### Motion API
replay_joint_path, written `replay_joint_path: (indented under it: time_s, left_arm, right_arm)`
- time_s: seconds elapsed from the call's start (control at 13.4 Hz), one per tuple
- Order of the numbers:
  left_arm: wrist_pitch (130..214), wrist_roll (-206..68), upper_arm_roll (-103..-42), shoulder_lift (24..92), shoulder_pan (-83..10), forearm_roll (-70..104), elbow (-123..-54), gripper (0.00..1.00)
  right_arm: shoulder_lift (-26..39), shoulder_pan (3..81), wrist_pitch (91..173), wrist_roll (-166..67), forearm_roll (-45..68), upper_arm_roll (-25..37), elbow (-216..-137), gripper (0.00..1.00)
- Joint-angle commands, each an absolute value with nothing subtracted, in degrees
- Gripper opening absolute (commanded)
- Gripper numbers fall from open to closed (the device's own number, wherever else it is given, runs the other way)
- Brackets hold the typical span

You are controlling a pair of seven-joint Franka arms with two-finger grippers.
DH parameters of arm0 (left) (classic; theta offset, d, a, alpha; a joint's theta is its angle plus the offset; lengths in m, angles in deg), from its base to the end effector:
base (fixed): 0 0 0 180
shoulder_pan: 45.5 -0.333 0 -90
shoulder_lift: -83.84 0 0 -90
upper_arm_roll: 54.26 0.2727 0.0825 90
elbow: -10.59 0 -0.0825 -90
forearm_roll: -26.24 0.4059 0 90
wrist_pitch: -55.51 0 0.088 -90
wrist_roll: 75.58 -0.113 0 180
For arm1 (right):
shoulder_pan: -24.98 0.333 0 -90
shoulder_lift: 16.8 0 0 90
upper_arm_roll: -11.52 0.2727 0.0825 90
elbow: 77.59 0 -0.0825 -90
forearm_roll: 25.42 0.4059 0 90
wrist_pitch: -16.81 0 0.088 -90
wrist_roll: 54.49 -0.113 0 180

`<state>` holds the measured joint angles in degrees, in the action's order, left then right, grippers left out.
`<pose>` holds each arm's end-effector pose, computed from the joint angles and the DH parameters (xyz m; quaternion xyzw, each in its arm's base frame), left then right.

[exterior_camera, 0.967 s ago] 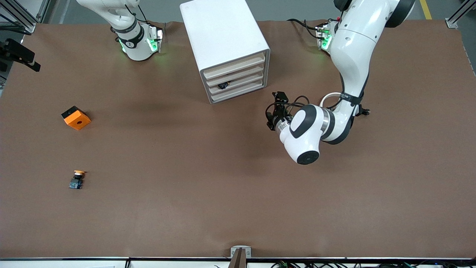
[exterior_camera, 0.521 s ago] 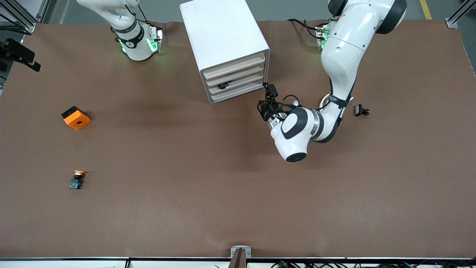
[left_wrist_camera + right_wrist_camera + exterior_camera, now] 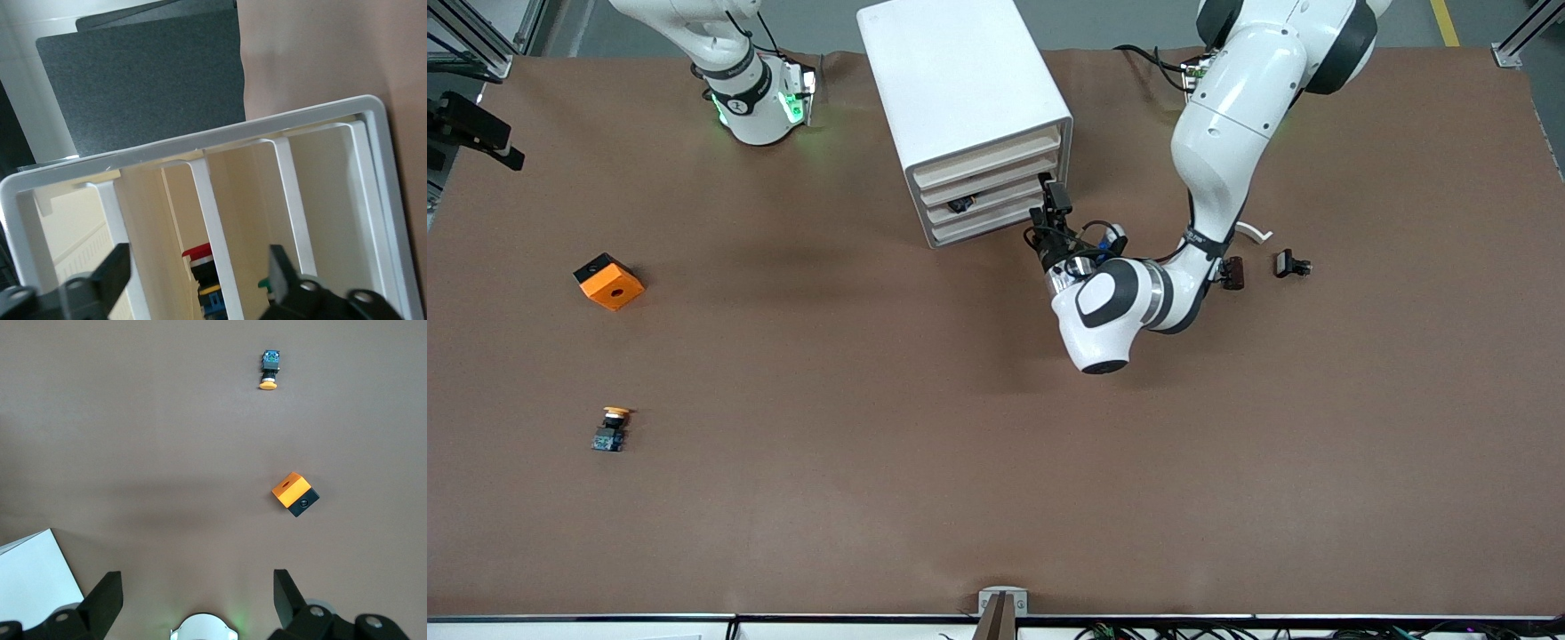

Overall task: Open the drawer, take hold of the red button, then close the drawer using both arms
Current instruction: 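Reach the left gripper to the front of the cabinet drawer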

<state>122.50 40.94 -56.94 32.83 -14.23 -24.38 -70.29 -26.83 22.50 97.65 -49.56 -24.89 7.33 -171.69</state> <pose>0.4331 -0.4165 0.1452 -0.5224 -0.5488 0.5481 0.3543 0.5069 -0.0612 0.6219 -0.9994 0.0138 0.0272 0.0137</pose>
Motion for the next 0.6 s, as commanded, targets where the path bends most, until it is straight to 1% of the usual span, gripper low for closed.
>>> replay_joint_path:
  time_s: [0.0, 0.07, 0.52]
  left_arm:
    - [120.64, 42.19, -56.98, 31.63, -13.59, -25.00, -69.91, 0.62]
    - [119.94, 42.19, -57.07, 31.54, -13.51, -25.00, -70.18, 0.53]
    - [119.23, 42.10, -57.07, 31.37, -11.57, -24.30, -73.25, 0.52]
  right_arm:
    - [-27.61, 22.08, 97.23, -50.01, -24.63, 7.65, -171.90, 1.00]
    - [-27.61, 22.08, 97.23, -50.01, -24.63, 7.65, -171.90, 1.00]
    - [-27.61, 22.17, 97.14, -50.01, -24.63, 7.65, -171.90, 1.00]
